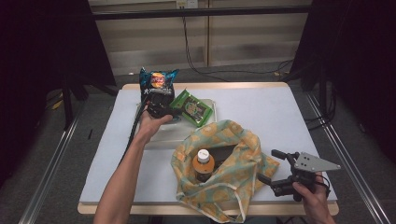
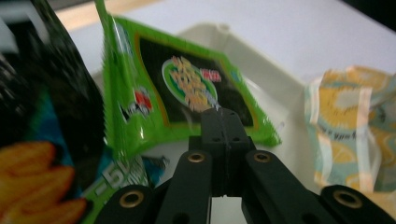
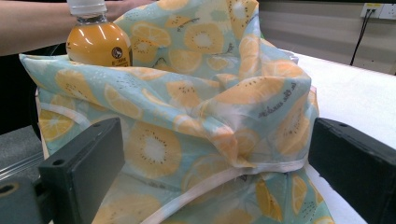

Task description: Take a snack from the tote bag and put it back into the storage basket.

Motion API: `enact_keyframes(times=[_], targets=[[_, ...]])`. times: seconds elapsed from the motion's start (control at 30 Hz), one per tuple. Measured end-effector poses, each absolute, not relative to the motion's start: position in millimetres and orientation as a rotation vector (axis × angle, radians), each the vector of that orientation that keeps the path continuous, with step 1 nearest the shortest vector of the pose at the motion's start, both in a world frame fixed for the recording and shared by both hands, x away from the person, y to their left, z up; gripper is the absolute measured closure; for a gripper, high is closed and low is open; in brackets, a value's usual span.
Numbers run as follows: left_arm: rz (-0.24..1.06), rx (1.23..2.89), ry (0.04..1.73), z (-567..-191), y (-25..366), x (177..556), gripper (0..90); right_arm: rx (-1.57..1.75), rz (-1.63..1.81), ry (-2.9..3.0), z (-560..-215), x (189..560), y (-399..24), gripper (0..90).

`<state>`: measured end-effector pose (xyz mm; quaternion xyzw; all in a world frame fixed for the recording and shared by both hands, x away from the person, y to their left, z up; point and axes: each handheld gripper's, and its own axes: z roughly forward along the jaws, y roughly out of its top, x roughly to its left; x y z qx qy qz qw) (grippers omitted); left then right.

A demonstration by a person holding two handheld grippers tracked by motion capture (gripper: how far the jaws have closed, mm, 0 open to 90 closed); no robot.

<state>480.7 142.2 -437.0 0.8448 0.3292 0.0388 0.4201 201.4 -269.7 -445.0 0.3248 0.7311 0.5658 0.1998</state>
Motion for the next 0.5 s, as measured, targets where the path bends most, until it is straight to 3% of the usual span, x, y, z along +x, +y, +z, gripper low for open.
enact_keyframes(times=[0.5], targets=[[0.076,2.2,0.837,-449.6,134.1,482.3,90.0,0.909,1.58,2.042,-445.0,200.8,-270.9,2.9]])
